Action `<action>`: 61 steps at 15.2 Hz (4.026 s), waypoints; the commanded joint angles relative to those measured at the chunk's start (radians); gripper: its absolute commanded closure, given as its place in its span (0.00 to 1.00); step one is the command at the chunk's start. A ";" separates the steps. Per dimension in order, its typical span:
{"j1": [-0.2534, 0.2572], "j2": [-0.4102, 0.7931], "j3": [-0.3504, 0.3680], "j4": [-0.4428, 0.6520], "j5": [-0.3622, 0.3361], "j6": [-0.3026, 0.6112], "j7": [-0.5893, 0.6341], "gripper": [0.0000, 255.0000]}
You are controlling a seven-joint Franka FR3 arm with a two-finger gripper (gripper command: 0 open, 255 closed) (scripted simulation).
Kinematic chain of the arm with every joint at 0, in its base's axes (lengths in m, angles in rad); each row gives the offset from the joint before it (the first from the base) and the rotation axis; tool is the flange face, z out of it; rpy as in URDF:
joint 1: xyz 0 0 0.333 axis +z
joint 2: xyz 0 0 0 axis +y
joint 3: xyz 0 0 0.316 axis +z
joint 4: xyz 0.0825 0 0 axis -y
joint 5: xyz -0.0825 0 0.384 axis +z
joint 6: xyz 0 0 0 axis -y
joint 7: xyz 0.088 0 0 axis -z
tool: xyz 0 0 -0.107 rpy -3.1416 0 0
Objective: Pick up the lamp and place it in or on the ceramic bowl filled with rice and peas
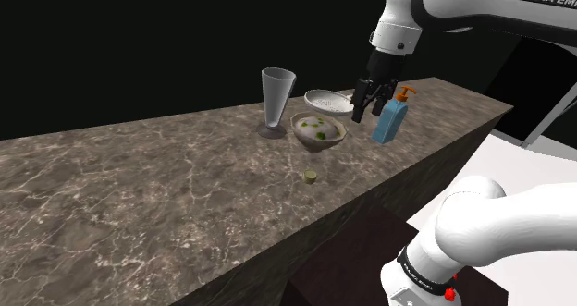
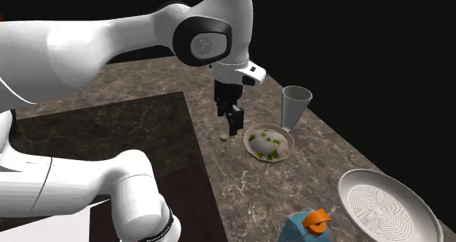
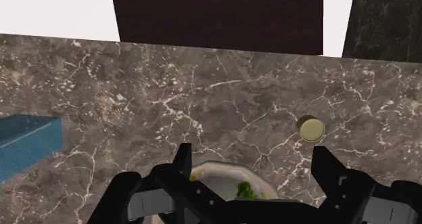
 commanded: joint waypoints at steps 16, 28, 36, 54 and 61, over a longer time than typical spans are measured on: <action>0.165 0.470 0.001 0.028 0.181 0.236 -0.260 0.00; 0.173 0.475 0.016 -0.067 0.196 0.338 -0.266 0.00; 0.173 0.473 0.017 -0.068 0.197 0.338 -0.265 1.00; 0.170 0.424 0.010 0.064 0.185 0.159 -0.232 1.00; 0.169 0.413 0.006 0.147 0.181 0.065 -0.215 1.00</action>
